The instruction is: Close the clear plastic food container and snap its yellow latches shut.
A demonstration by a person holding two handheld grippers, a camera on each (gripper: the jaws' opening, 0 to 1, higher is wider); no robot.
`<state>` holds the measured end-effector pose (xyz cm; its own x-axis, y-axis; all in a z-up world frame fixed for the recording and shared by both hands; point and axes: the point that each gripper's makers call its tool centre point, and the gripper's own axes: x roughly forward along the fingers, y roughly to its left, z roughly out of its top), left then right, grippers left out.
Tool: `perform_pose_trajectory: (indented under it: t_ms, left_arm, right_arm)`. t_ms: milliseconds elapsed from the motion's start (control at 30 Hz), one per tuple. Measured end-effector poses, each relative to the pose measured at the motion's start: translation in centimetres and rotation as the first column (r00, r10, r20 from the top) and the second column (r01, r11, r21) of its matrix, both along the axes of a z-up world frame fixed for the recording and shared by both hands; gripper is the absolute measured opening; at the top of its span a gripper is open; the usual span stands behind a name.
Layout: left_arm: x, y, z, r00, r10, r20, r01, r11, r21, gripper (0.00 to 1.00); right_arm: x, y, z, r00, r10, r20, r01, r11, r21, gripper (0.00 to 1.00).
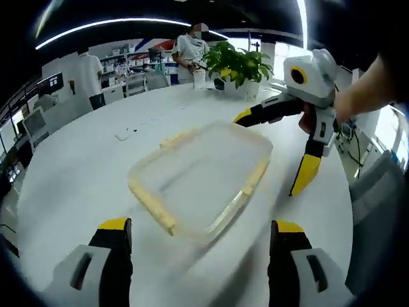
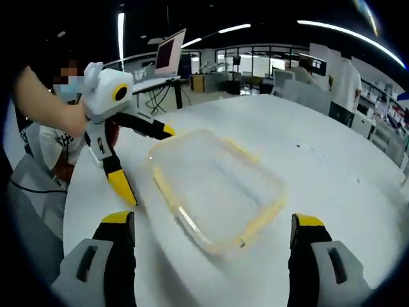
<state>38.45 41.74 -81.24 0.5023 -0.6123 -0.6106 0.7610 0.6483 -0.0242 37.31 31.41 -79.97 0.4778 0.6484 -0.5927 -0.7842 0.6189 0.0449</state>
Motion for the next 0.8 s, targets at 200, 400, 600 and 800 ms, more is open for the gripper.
perform_pose_trajectory:
  t_ms: [200, 400, 600, 800]
  left_arm:
    - [-0.6, -0.2, 0.4, 0.998, 0.057, -0.007, -0.058, 0.993, -0.103, 0.89]
    - [-1.6, -0.3, -0.1, 0.998, 0.059, -0.022, -0.061, 0.992, -0.110, 0.88]
    - [-2.5, -0.6, -0.4, 0.999, 0.040, -0.031, -0.043, 0.995, -0.090, 0.86]
    - [-2.8, -0.4, -0.1, 0.998, 0.052, -0.040, -0.055, 0.993, -0.101, 0.86]
  right_arm:
    - [-1.2, 0.4, -0.1, 1.000, -0.022, 0.000, 0.022, 0.999, 0.047, 1.00]
    - [-1.6, 0.0, 0.0, 0.999, -0.036, -0.003, 0.036, 0.998, 0.054, 0.98]
    - [-2.0, -0.3, 0.3, 0.998, -0.057, -0.027, 0.059, 0.996, 0.074, 0.95]
    - [-2.6, -0.6, 0.2, 0.998, -0.055, -0.028, 0.057, 0.996, 0.070, 0.94]
